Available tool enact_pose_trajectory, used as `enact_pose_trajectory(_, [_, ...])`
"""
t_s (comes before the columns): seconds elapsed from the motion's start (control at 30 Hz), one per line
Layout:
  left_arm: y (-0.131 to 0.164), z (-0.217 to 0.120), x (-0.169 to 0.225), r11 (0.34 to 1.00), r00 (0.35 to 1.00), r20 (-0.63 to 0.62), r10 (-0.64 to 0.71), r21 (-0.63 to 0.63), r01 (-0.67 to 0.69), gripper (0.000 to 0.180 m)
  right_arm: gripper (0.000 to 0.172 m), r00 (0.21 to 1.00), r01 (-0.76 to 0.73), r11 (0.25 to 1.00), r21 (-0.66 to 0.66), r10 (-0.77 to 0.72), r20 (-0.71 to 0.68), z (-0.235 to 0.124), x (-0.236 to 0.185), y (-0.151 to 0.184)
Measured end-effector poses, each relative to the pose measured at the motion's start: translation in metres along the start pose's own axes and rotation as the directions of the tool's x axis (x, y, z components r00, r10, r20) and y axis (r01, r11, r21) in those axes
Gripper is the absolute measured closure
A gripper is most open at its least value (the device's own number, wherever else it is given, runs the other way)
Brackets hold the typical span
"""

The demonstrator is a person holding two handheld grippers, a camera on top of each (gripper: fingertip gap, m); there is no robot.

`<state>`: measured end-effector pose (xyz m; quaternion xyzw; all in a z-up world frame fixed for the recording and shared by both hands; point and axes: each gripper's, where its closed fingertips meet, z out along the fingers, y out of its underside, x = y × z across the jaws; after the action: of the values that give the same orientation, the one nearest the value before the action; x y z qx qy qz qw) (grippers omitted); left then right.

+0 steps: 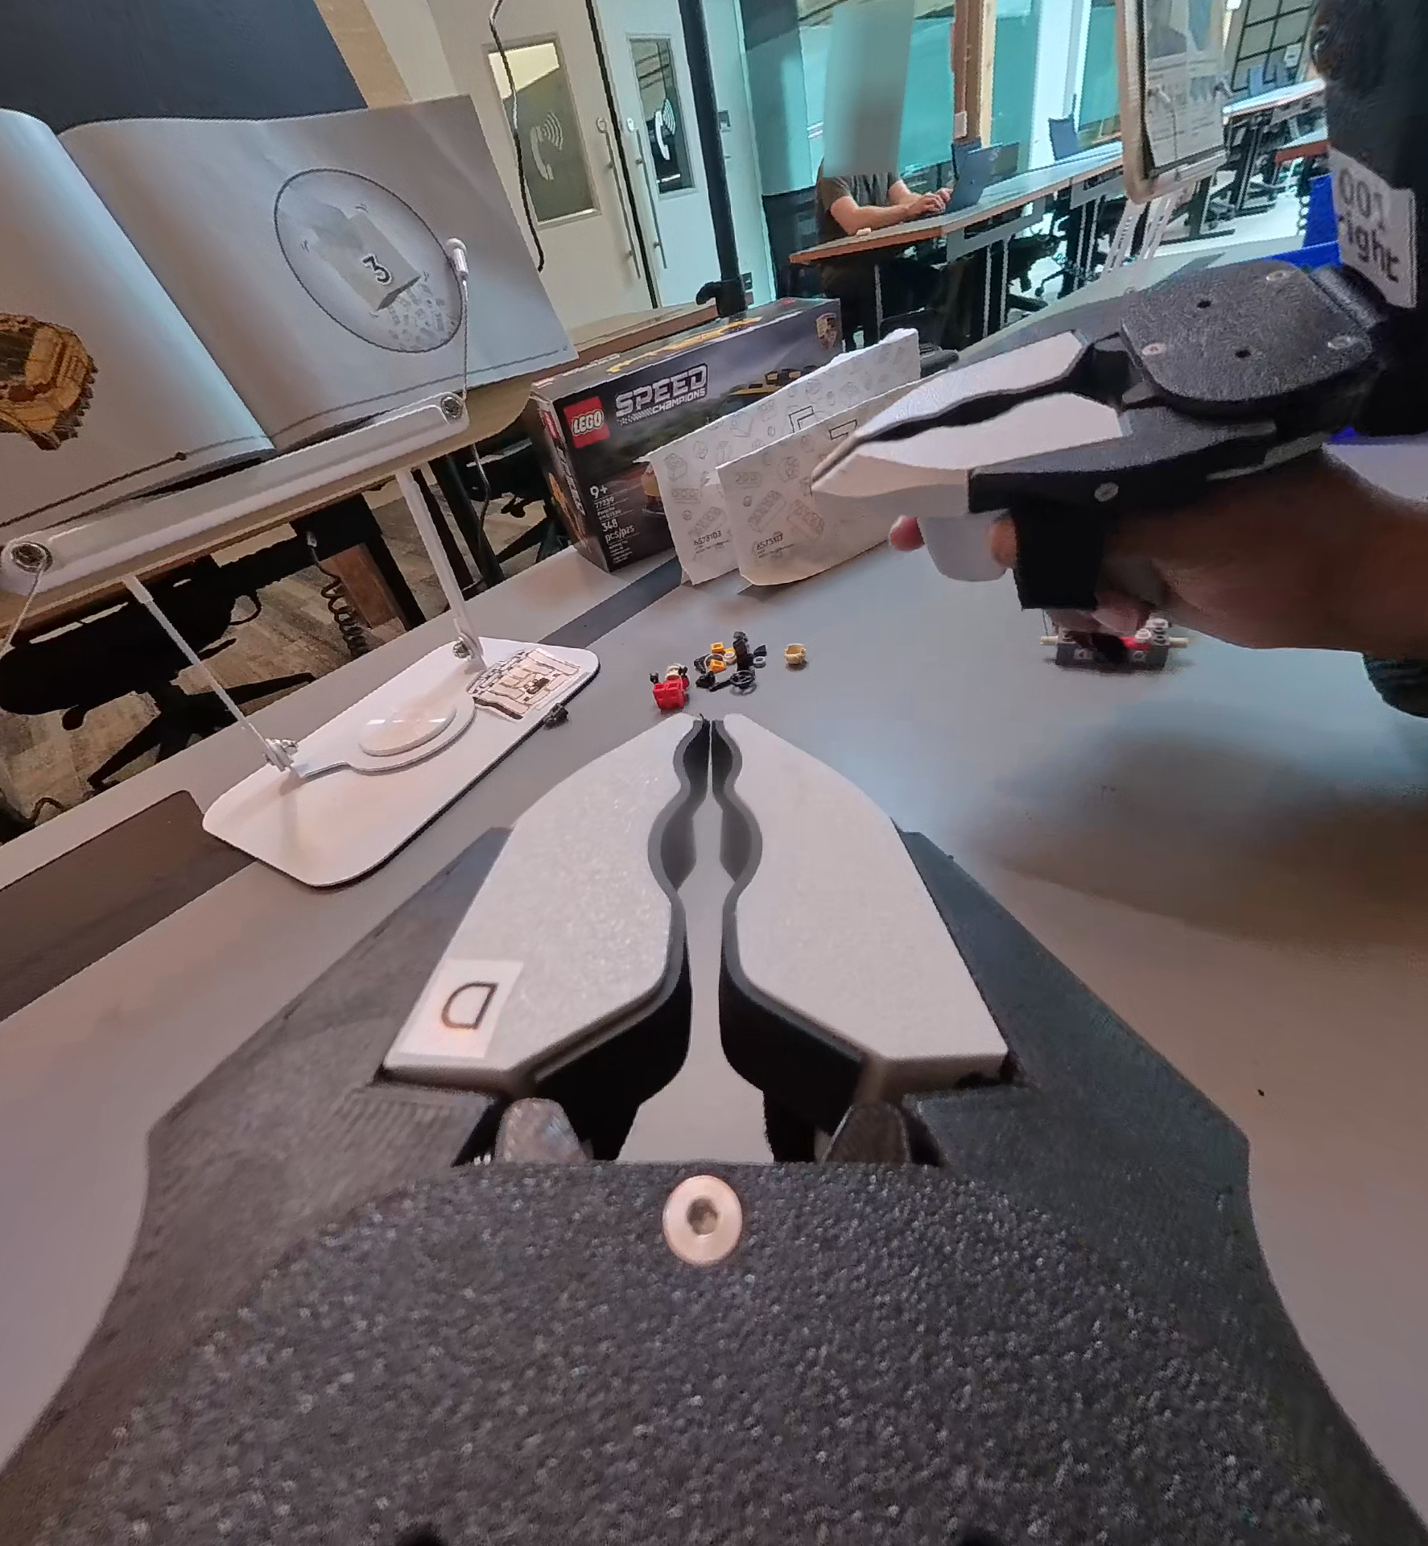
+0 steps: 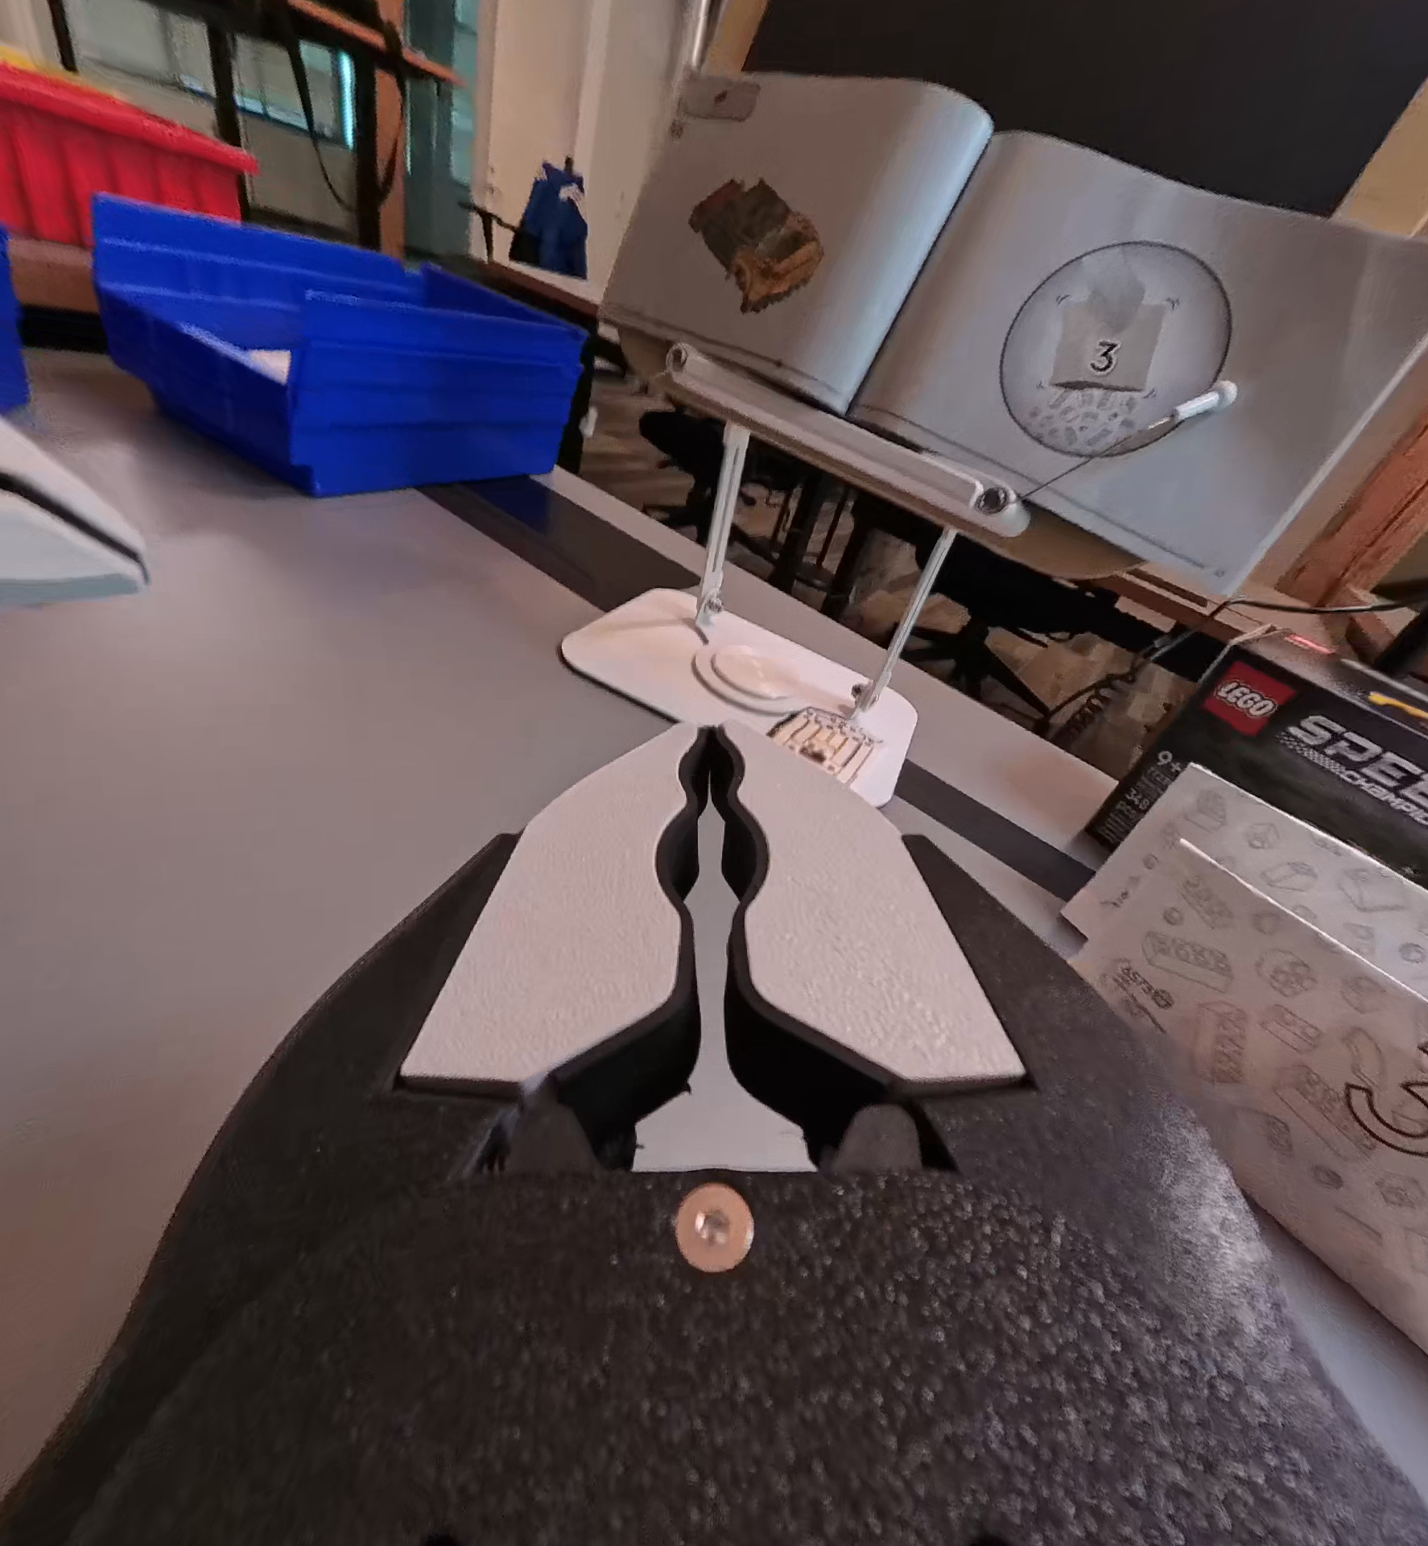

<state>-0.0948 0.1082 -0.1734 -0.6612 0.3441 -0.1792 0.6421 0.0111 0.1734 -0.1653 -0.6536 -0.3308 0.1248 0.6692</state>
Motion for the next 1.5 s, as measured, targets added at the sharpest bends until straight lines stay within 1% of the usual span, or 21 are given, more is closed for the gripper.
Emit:
enact_pose_trajectory(0.1, [0.0, 0.0, -0.001, 1.0, 1.0, 0.002, -0.01, 0.001, 0.01, 0.18, 0.172, 0.998, -0.047, 0.996, 0.072, 0.044, 0.045, 0.004, 0.001, -0.011])
enact_pose_trajectory(0.13, [0.001, 0.0, -0.001, 1.0, 1.0, -0.002, -0.019, -0.002, 0.019, 0.18, 0.172, 0.997, -0.051, 0.994, 0.098, 0.044, 0.069, 0.005, -0.001, -0.014])
enact_pose_trajectory(0.2, [0.0, 0.0, -0.001, 0.999, 0.999, -0.008, -0.035, 0.0, 0.035, 0.18, 0.169, 0.997, -0.035, 0.99, 0.136, 0.025, 0.071, 0.008, 0.0, -0.02])
enact_pose_trajectory(0.23, [0.0, 0.0, -0.001, 0.999, 0.999, -0.008, -0.037, -0.001, 0.037, 0.18, 0.162, 0.997, -0.025, 0.988, 0.15, 0.015, 0.069, 0.011, 0.001, -0.023])
enact_pose_trajectory(0.3, [0.0, 0.0, -0.003, 0.999, 0.999, -0.007, -0.042, 0.0, 0.042, 0.18, 0.153, 0.995, -0.051, 0.984, 0.17, 0.035, 0.097, 0.015, 0.001, -0.033])
enact_pose_trajectory(0.4, [0.001, 0.001, -0.006, 0.998, 0.998, -0.009, -0.062, 0.0, 0.062, 0.18, 0.137, 0.968, -0.18, 0.951, 0.253, 0.126, 0.215, 0.018, -0.008, -0.061])
enact_pose_trajectory(0.47, [-0.001, 0.001, -0.01, 0.996, 0.996, -0.01, -0.086, 0.009, 0.086, 0.18, 0.141, 0.938, -0.248, 0.933, 0.261, 0.164, 0.305, 0.017, -0.02, -0.075])
enact_pose_trajectory(0.5, [-0.003, 0.001, -0.014, 0.995, 0.995, -0.005, -0.097, 0.014, 0.097, 0.18, 0.143, 0.934, -0.256, 0.927, 0.272, 0.165, 0.316, 0.016, -0.024, -0.08])
enact_pose_trajectory(0.57, [-0.006, 0.0, -0.021, 0.993, 0.993, 0.008, -0.116, 0.025, 0.116, 0.18, 0.157, 0.948, -0.233, 0.926, 0.297, 0.148, 0.283, 0.015, -0.025, -0.086])
enact_pose_trajectory(0.6, [-0.006, 0.0, -0.024, 0.992, 0.992, 0.016, -0.123, 0.028, 0.123, 0.18, 0.17, 0.96, -0.209, 0.93, 0.302, 0.137, 0.243, 0.015, -0.024, -0.086])
enact_pose_trajectory(0.7, [-0.004, -0.002, -0.03, 0.99, 0.99, 0.041, -0.138, 0.025, 0.137, 0.18, 0.172, 0.985, -0.118, 0.943, 0.311, 0.071, 0.16, 0.014, -0.026, -0.078])
enact_pose_trajectory(0.8, [-0.004, 0.001, -0.033, 0.991, 0.989, 0.066, -0.136, 0.018, 0.135, 0.18, 0.172, 0.988, -0.072, 0.956, 0.284, 0.03, 0.149, 0.016, -0.042, -0.066])
enact_pose_trajectory(0.87, [-0.009, 0.005, -0.033, 0.99, 0.988, 0.059, -0.142, 0.019, 0.141, 0.18, 0.163, 0.984, -0.04, 0.959, 0.281, -0.012, 0.179, 0.017, -0.06, -0.063])
enact_pose_trajectory(0.97, [-0.018, 0.013, -0.033, 0.989, 0.988, 0.047, -0.145, 0.027, 0.143, 0.18, 0.151, 0.966, -0.04, 0.964, 0.262, -0.029, 0.257, 0.017, -0.088, -0.058])
enact_pose_trajectory(1.03, [-0.019, 0.019, -0.031, 0.988, 0.988, 0.02, -0.155, 0.02, 0.155, 0.18, 0.143, 0.956, -0.009, 0.971, 0.238, -0.062, 0.287, 0.018, -0.102, -0.051])
enact_pose_trajectory(1.13, [-0.013, 0.027, -0.024, 0.987, 0.987, -0.019, -0.16, -0.016, 0.16, 0.18, 0.141, 0.937, 0.037, 0.971, 0.237, -0.116, 0.329, 0.016, -0.119, -0.044])
enact_pose_trajectory(1.2, [-0.006, 0.032, -0.015, 0.984, 0.984, -0.048, -0.173, -0.051, 0.171, 0.18, 0.141, 0.941, 0.062, 0.971, 0.233, -0.135, 0.31, 0.018, -0.123, -0.04])
enact_pose_trajectory(1.23, [-0.004, 0.033, -0.014, 0.982, 0.981, -0.056, -0.185, -0.056, 0.182, 0.18, 0.141, 0.941, 0.077, 0.969, 0.235, -0.148, 0.303, 0.018, -0.123, -0.038])
enact_pose_trajectory(1.33, [0.0, 0.034, -0.005, 0.966, 0.959, -0.133, -0.252, -0.088, 0.242, 0.18, 0.139, 0.927, 0.095, 0.96, 0.263, -0.181, 0.328, 0.015, -0.125, -0.036])
enact_pose_trajectory(1.43, [0.007, 0.035, -0.004, 0.982, 0.983, -0.111, -0.147, -0.133, 0.132, 0.18, 0.137, 0.911, 0.149, 0.96, 0.238, -0.227, 0.346, 0.015, -0.127, -0.03])
enact_pose_trajectory(1.5, [0.011, 0.036, -0.003, 0.98, 0.981, -0.117, -0.152, -0.151, 0.133, 0.18, 0.137, 0.905, 0.16, 0.961, 0.224, -0.233, 0.356, 0.015, -0.128, -0.026])
